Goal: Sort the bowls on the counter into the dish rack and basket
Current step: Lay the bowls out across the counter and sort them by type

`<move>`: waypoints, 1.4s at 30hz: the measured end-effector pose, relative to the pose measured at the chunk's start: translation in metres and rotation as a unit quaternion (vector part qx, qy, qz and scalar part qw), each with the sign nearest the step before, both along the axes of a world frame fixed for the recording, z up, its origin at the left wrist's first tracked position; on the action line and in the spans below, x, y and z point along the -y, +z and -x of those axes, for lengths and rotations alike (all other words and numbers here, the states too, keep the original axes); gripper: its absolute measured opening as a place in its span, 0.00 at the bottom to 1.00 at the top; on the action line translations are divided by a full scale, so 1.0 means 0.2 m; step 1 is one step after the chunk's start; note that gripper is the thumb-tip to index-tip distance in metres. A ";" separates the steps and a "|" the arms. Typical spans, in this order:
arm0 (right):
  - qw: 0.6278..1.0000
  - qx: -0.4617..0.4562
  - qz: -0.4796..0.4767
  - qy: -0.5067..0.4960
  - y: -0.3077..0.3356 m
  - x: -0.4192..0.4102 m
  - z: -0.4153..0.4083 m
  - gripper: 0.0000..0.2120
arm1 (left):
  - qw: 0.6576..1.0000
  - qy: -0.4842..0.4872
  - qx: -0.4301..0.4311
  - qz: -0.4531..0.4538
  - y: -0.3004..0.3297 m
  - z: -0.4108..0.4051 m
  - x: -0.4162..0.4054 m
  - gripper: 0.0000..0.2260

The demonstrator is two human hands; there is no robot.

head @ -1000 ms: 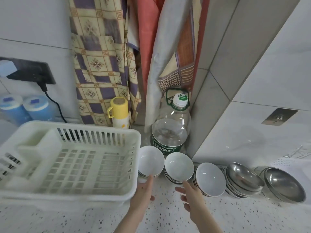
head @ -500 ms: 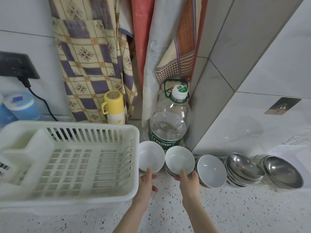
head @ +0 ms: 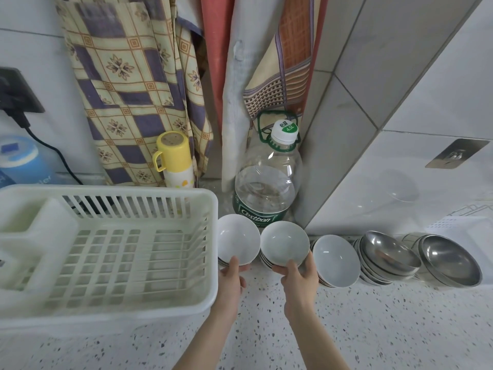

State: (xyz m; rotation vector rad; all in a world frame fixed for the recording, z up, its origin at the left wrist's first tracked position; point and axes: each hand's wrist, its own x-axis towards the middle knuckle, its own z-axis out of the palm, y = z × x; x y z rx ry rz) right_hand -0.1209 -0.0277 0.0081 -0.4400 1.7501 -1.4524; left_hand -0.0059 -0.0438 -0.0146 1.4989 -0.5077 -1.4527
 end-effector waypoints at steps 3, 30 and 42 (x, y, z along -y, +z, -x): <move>1.000 -0.001 0.012 -0.004 0.00 0.00 0.02 0.26 | 1.000 0.003 0.008 0.002 0.00 0.00 0.00 0.14; 0.991 0.034 0.129 -0.030 0.18 -0.48 0.10 0.26 | 0.988 -0.053 -0.018 0.145 0.09 0.06 -0.37 0.29; 0.997 0.053 0.035 -0.051 -0.01 -0.75 0.06 0.27 | 0.993 -0.096 0.030 0.068 -0.07 -0.13 -0.73 0.31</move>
